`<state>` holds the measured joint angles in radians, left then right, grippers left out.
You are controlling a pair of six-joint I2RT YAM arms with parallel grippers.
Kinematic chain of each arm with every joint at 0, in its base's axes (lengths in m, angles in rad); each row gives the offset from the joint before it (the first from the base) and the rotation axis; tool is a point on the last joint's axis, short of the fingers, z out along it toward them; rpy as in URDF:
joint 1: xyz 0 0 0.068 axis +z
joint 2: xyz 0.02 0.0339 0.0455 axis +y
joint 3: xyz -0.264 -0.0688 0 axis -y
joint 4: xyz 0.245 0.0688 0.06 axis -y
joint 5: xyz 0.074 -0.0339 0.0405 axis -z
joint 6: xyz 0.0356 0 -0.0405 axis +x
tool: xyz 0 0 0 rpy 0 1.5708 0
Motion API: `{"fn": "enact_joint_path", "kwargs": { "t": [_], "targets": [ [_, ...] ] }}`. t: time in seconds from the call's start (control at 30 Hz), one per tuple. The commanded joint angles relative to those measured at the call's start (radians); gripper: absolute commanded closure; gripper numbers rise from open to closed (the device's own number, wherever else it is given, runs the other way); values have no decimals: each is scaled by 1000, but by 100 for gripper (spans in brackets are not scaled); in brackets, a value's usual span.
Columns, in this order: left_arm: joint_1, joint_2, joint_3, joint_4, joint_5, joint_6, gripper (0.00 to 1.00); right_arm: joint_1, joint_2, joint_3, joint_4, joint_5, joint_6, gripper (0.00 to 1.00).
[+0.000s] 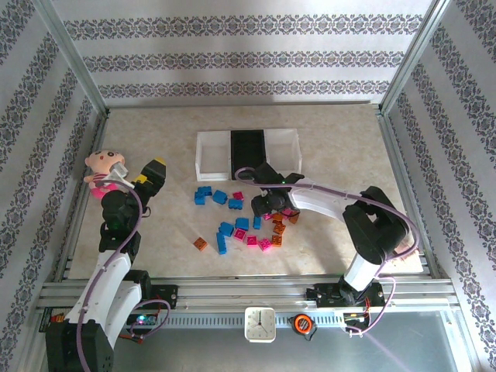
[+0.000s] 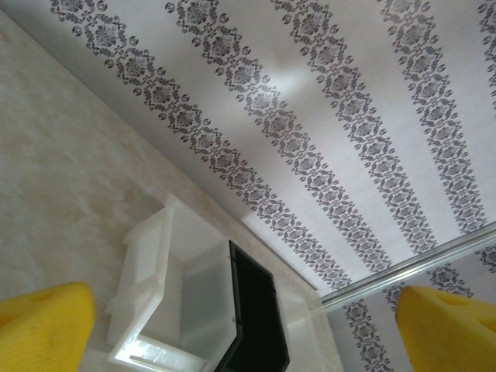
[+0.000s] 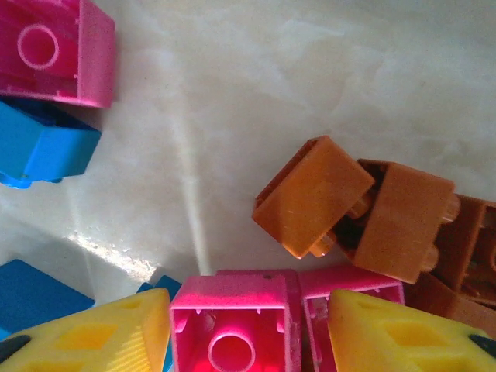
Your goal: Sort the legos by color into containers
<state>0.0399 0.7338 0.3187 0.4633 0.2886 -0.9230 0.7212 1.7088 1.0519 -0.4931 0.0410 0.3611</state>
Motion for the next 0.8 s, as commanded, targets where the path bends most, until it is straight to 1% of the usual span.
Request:
{"fn": "enact_joint_path", "kwargs": {
  "t": [0.0,0.13,0.23,0.4,0.5,0.6,0.67,0.77],
  "targets": [
    [12,-10,43,-75,23,50,1,12,17,27,-21,24,-7,49],
    [11,-6,64,-115,36,66,1,11,7,21,-13,25,-7,61],
    [9,-2,83,-154,43,78,1,11,-31,6,3,21,-6,68],
    [-10,11,122,-234,56,107,1,-15,-135,3,17,13,-2,71],
    [-43,20,159,-332,49,146,0,-92,-188,29,31,-10,-7,71],
    [-94,21,183,-453,2,187,1,-182,-161,89,41,-12,-22,70],
    [-122,22,183,-524,-35,203,2,-240,-99,145,52,-14,-31,70],
    [-135,18,162,-593,-56,204,4,-296,29,248,59,-18,-38,71]
  ]
}}
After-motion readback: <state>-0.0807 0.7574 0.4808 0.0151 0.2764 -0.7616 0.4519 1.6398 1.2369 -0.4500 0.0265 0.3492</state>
